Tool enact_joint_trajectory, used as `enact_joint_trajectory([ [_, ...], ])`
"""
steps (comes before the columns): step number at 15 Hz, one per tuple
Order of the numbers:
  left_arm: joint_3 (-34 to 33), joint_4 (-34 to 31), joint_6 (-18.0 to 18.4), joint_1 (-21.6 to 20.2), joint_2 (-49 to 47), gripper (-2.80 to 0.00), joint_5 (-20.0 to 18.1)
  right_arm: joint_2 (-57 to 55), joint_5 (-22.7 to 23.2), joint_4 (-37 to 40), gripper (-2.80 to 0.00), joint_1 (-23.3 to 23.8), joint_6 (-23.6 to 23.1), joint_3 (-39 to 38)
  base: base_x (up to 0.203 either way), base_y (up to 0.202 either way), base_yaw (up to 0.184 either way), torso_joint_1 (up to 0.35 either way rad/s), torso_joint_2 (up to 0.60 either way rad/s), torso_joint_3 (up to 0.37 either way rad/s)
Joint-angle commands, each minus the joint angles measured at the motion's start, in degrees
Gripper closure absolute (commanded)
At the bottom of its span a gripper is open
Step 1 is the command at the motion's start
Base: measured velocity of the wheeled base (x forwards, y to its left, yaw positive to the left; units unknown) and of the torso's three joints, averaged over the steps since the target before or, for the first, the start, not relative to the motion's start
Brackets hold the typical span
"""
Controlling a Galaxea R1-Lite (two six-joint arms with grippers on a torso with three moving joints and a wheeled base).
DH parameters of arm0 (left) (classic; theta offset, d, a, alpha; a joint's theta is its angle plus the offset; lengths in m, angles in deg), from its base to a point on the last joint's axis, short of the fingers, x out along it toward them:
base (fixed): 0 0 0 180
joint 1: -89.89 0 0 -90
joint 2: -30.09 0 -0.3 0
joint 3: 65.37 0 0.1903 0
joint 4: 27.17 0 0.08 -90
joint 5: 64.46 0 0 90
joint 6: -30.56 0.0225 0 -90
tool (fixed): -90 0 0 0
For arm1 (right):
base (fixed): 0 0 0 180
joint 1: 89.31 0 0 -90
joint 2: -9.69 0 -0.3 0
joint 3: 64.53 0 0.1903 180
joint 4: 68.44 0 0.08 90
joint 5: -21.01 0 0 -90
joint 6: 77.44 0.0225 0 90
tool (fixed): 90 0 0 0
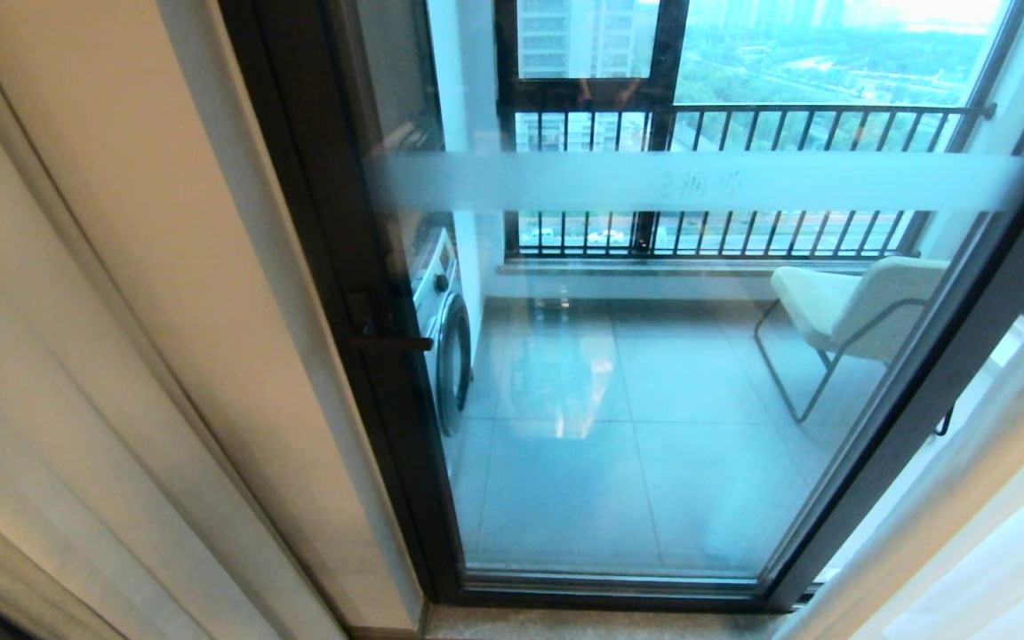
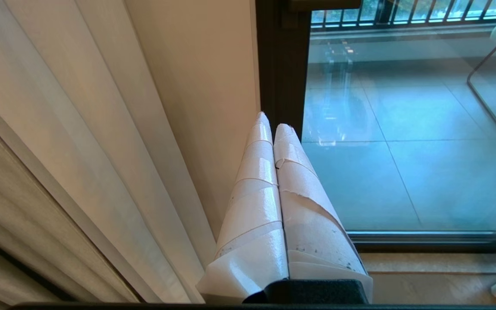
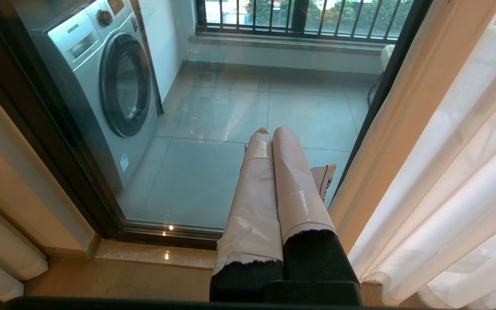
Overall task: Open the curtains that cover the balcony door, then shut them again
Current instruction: Pull the inner curtains open on both sides
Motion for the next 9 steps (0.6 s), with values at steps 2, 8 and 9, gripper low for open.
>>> enact_joint_trajectory([
  [2, 0.0, 0.0, -0.1, 0.0, -0.1, 0.0, 0.0, 0.0, 0.0, 0.0, 0.0, 0.0, 0.0, 0.0, 0.0, 0.0, 0.0, 0.0, 0.0, 0.0],
  [8, 0.0, 0.1, -0.4, 0.0, -0.1, 0.0, -0.1, 0.0, 0.0, 0.0, 0.0, 0.0, 0.0, 0.0, 0.0, 0.0, 0.0, 0.0, 0.0, 0.0],
  [9, 0.0, 0.1, -0.4, 0.0, -0.1, 0.0, -0.2, 0.0, 0.0, 0.0, 0.0, 0.0, 0.0, 0.0, 0.0, 0.0, 0.0, 0.0, 0.0, 0.0],
])
